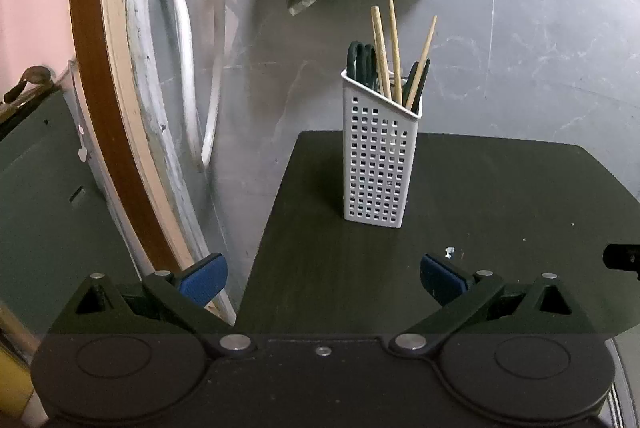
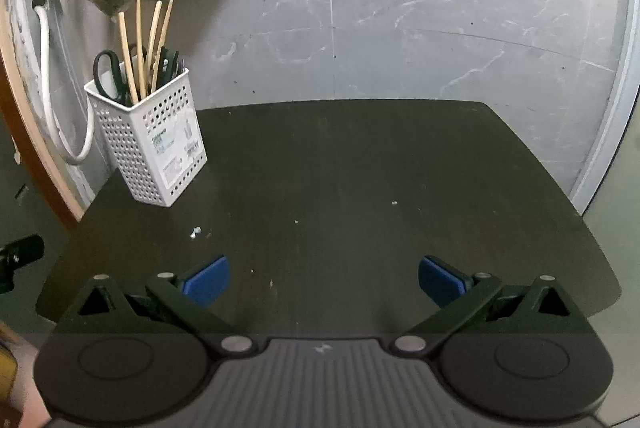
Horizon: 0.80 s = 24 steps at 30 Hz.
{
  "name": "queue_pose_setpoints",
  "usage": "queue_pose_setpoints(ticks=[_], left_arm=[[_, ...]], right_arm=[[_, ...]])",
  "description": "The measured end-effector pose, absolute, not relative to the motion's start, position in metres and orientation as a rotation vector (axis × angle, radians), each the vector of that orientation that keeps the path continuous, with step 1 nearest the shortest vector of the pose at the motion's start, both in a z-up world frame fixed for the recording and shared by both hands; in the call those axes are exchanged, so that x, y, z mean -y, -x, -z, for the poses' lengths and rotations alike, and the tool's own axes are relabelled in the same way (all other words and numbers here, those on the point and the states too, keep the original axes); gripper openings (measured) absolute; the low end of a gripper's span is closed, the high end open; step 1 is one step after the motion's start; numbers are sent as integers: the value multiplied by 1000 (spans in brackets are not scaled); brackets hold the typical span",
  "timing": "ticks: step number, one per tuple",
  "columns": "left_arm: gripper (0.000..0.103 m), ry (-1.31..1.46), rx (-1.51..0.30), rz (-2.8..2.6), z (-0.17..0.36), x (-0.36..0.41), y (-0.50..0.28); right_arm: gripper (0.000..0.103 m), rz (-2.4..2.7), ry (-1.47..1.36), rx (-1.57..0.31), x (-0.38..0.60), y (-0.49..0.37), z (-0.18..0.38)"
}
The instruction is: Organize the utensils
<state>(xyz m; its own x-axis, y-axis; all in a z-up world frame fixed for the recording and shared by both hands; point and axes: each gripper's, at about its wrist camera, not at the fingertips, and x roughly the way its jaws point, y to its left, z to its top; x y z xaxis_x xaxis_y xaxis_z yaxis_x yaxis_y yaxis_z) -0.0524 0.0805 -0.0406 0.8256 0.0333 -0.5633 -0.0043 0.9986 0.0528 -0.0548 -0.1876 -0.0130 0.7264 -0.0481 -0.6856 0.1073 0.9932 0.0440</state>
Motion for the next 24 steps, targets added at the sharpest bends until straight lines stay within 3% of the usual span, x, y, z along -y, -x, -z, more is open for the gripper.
queue_pose_setpoints(ticks=[24], left_arm=[[102, -62, -613, -7, 42, -79, 50]], right_arm=[[103, 109, -81, -752, 191, 60, 9]])
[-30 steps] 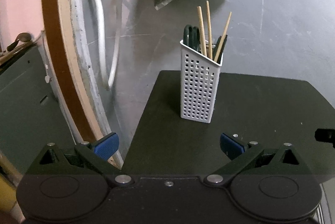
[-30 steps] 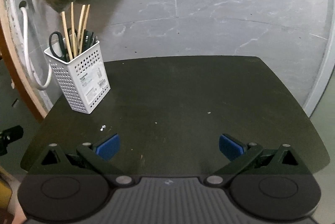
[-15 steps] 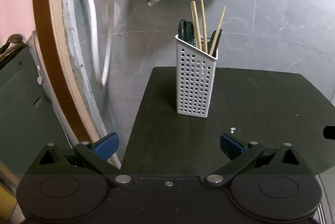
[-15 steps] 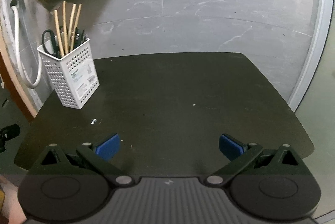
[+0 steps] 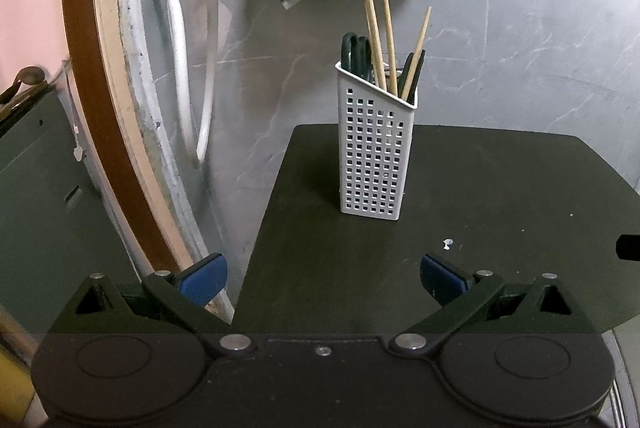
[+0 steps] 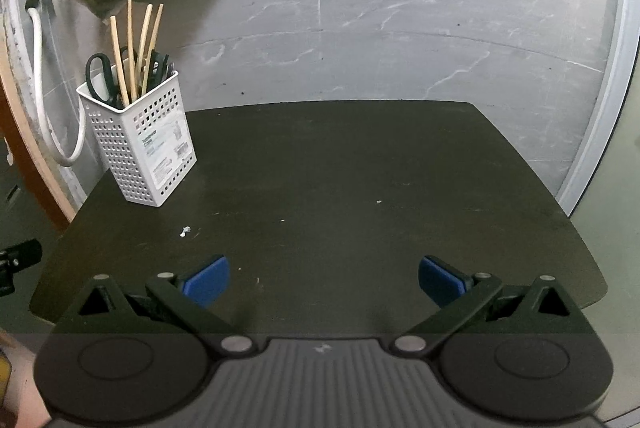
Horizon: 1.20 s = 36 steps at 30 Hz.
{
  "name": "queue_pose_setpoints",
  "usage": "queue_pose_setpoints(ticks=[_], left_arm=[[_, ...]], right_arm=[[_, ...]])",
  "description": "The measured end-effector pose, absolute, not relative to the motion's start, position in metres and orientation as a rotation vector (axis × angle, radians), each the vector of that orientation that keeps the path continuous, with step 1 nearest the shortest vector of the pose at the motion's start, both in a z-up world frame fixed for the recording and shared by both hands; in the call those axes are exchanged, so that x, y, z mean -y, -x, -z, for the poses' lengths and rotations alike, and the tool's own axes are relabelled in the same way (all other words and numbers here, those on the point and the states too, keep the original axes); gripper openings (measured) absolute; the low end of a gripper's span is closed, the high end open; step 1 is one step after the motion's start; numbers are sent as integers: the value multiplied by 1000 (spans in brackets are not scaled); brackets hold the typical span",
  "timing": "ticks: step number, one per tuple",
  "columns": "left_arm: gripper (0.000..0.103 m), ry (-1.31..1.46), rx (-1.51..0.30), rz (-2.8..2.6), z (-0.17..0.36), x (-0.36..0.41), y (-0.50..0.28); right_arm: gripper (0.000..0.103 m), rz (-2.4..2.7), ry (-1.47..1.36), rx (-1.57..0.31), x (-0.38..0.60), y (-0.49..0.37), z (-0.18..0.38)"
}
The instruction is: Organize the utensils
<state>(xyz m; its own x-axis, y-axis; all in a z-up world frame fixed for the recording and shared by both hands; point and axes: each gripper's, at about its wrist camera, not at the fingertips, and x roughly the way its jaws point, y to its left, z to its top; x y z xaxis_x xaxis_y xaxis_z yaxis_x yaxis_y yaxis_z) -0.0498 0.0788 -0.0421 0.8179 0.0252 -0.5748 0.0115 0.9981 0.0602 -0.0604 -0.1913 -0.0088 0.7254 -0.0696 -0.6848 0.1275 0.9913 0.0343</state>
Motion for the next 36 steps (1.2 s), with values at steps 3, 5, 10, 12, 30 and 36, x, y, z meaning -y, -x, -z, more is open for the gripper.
queue_pose_setpoints(ticks=[3, 5, 10, 12, 30, 36], left_arm=[[102, -62, -614, -10, 42, -79, 49], [102, -63, -615, -12, 42, -79, 48], [102, -63, -615, -10, 42, -79, 48], [102, -64, -617, -10, 43, -79, 47], [102, -68, -623, -8, 44, -78, 45], [102, -65, -626, -8, 45, -78, 44]], right_arm=[[103, 105, -81, -753, 191, 59, 9], [103, 103, -79, -754, 190, 58, 9], [103, 101, -79, -755, 190, 57, 9], [103, 103, -80, -756, 191, 57, 9], [103, 102, -80, -760, 192, 55, 10], [103, 101, -80, -759, 192, 55, 10]])
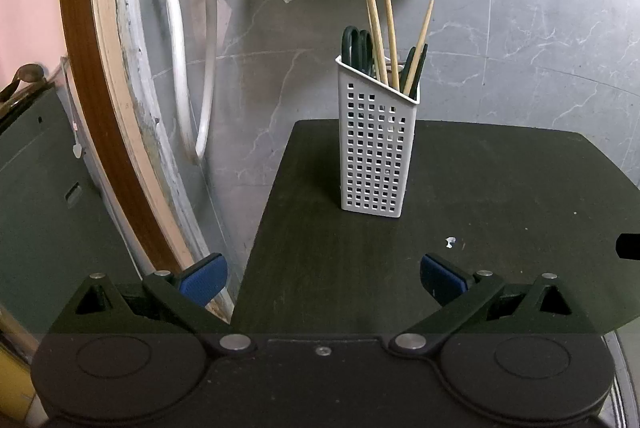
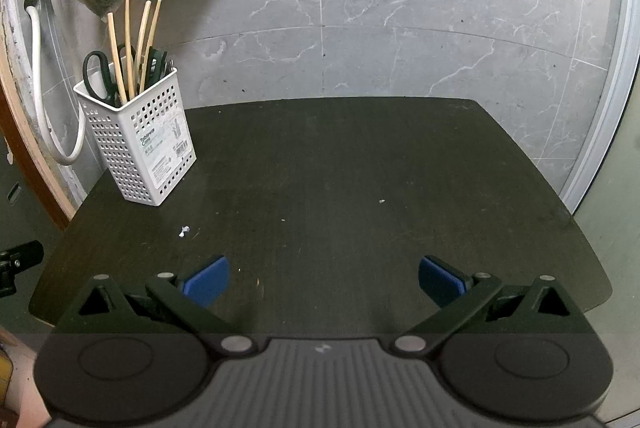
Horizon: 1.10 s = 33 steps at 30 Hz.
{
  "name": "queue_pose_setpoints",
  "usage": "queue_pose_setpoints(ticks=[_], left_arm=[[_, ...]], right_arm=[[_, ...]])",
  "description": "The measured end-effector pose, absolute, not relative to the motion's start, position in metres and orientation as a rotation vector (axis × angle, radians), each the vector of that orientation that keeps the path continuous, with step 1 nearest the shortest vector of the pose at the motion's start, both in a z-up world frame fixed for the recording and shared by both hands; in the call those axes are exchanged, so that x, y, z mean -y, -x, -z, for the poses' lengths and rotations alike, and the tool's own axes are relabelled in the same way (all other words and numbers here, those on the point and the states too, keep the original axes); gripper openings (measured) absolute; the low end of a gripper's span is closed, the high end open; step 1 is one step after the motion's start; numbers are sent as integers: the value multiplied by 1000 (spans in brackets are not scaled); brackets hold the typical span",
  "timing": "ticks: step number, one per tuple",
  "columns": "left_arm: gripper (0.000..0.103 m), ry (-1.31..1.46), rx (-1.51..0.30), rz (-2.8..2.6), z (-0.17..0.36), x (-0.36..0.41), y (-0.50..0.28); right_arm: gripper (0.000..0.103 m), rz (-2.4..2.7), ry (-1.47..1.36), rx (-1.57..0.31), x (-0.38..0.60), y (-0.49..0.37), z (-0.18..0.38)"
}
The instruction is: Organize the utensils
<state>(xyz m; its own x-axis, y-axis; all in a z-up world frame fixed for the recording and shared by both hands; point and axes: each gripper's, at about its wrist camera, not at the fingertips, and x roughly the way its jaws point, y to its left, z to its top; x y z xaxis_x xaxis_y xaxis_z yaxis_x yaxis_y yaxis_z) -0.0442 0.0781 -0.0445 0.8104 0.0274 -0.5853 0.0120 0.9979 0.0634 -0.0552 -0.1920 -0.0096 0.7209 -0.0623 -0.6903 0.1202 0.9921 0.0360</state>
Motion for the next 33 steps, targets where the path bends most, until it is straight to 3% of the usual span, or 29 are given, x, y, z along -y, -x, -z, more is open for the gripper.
queue_pose_setpoints(ticks=[33], left_arm=[[102, -66, -628, -8, 45, -78, 43]], right_arm=[[103, 103, -83, -769, 190, 53, 13]])
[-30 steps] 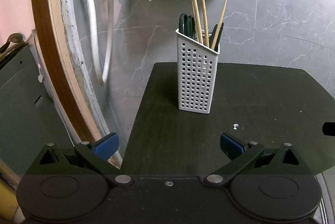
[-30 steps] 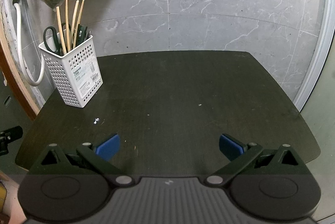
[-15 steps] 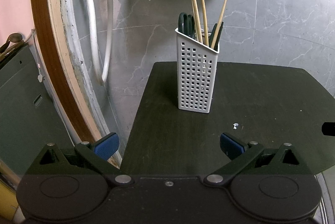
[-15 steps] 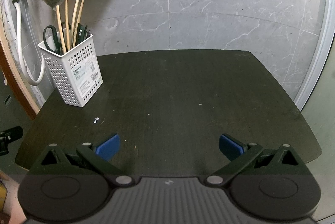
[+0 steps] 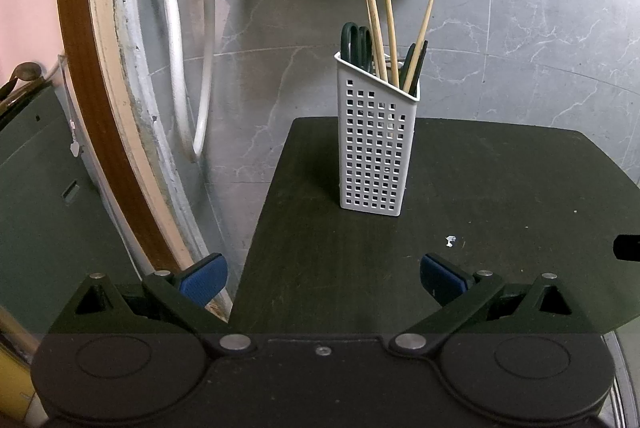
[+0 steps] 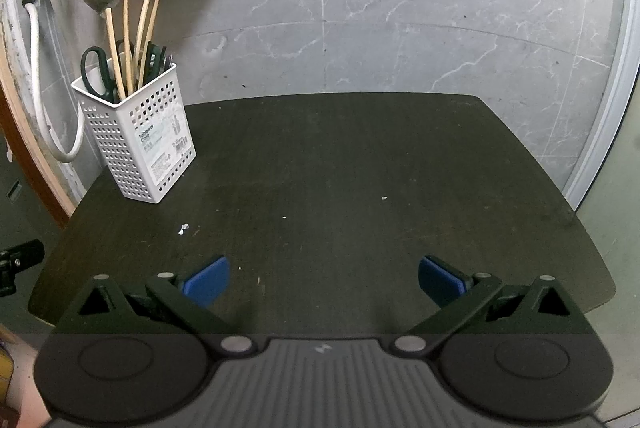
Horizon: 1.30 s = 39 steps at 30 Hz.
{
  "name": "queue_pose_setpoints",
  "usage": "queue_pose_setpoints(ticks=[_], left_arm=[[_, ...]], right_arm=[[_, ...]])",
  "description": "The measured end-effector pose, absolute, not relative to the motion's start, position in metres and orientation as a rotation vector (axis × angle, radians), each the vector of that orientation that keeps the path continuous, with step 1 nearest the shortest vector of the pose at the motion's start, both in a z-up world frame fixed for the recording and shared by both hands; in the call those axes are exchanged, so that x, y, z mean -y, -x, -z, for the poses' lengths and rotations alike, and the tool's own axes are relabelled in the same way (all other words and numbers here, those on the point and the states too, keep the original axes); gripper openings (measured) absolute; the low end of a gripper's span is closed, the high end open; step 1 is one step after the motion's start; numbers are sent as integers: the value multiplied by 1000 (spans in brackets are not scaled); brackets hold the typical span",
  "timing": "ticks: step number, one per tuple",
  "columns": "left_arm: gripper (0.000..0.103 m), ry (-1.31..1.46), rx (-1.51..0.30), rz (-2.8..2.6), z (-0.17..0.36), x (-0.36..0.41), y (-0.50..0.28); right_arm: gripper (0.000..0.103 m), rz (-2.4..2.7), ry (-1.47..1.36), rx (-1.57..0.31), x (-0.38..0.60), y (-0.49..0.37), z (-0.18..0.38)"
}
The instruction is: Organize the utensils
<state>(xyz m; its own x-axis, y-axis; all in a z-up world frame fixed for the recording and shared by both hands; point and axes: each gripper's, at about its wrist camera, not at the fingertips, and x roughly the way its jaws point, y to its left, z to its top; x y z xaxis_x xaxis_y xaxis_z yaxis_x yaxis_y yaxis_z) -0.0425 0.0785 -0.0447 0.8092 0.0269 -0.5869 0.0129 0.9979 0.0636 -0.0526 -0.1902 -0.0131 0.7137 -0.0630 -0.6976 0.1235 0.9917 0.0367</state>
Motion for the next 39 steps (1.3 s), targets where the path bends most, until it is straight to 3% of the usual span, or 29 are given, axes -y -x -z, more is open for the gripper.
queue_pose_setpoints(ticks=[39], left_arm=[[102, -68, -643, 14, 48, -80, 32]], right_arm=[[103, 102, -80, -784, 187, 43, 16]])
